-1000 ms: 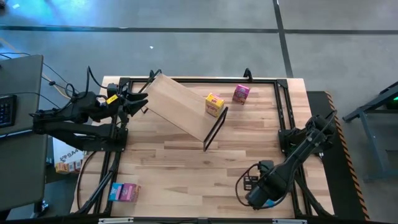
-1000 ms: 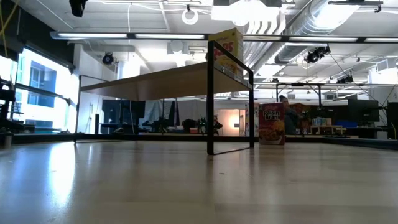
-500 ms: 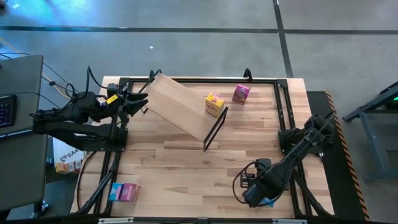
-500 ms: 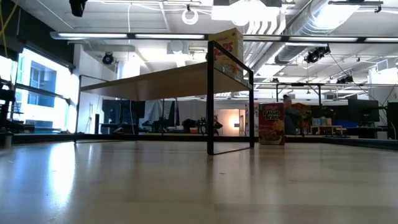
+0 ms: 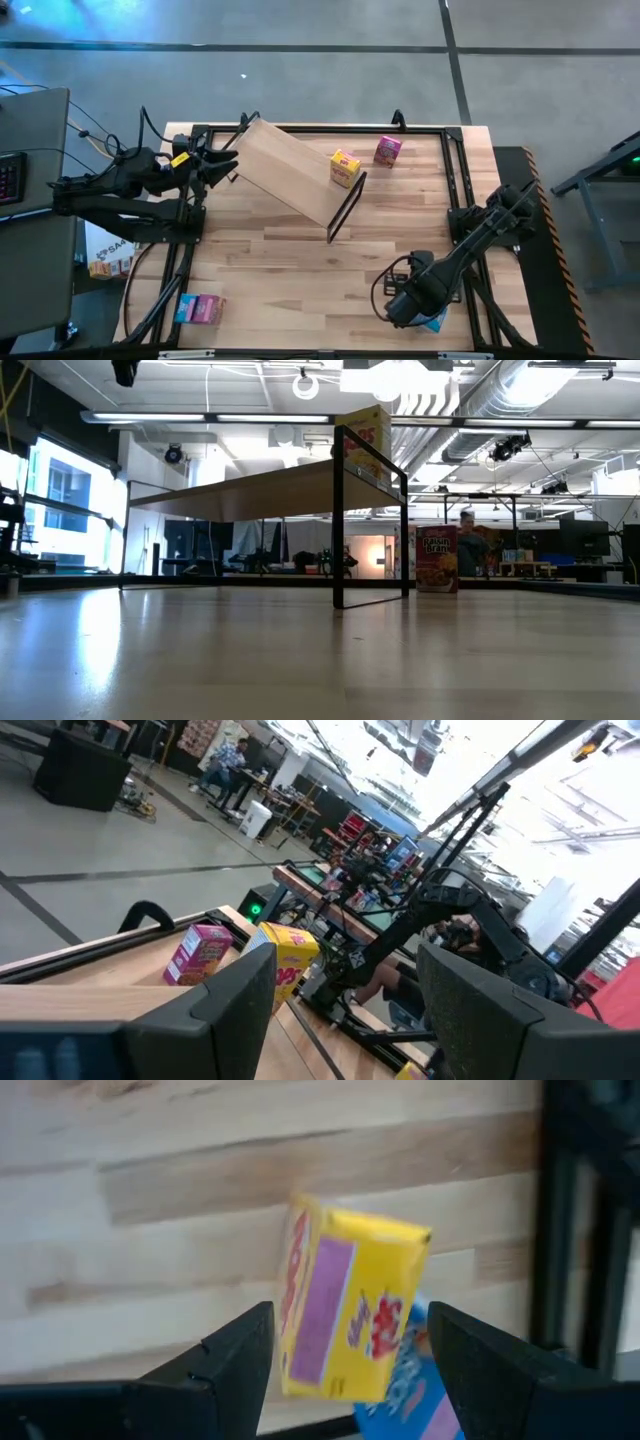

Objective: Stack cereal on shelf
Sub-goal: Put the yellow cereal box on the shelf aligned with the other yellow cereal box

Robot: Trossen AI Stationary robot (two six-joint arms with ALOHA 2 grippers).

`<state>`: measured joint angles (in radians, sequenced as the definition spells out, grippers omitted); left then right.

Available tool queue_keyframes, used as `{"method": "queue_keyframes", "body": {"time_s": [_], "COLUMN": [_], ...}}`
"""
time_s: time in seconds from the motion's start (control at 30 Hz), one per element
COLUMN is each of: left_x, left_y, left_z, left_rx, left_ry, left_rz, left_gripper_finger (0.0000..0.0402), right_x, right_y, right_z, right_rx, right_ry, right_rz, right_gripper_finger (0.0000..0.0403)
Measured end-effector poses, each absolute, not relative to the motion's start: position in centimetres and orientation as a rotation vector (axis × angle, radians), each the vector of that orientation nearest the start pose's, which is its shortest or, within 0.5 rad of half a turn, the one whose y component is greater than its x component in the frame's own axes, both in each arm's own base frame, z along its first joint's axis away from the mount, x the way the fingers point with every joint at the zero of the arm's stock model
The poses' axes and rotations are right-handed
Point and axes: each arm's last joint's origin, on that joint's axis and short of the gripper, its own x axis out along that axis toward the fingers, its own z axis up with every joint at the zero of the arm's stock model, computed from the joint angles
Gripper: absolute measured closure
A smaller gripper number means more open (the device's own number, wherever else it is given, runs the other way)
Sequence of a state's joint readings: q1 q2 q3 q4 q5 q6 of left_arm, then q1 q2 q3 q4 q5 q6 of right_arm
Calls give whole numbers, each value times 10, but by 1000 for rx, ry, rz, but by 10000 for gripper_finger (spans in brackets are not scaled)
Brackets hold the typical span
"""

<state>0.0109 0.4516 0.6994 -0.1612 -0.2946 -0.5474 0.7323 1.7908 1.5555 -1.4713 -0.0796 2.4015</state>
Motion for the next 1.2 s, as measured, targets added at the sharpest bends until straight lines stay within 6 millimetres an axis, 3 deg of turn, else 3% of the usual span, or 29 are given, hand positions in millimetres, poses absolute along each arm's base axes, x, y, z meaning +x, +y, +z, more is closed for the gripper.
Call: {"method": "queue_keyframes", "body": {"time_s": [0.6,0.87,1.2], "left_x": [100,100,100], "left_y": [9,9,9], "left_z": [345,345,345], "left_rx": [-555,-556,-555], "left_ry": [-166,-166,-167], "left_rz": [269,269,269], "left_gripper_finger": [167,167,167], "right_x": [240,245,243], "right_y": [217,219,214], "right_z": [253,217,215], "right_rx": [1147,1225,1190], "right_ry": [1234,1261,1261], "right_rz": [-1464,-1415,-1450], "right_gripper_finger": [162,163,180]}}
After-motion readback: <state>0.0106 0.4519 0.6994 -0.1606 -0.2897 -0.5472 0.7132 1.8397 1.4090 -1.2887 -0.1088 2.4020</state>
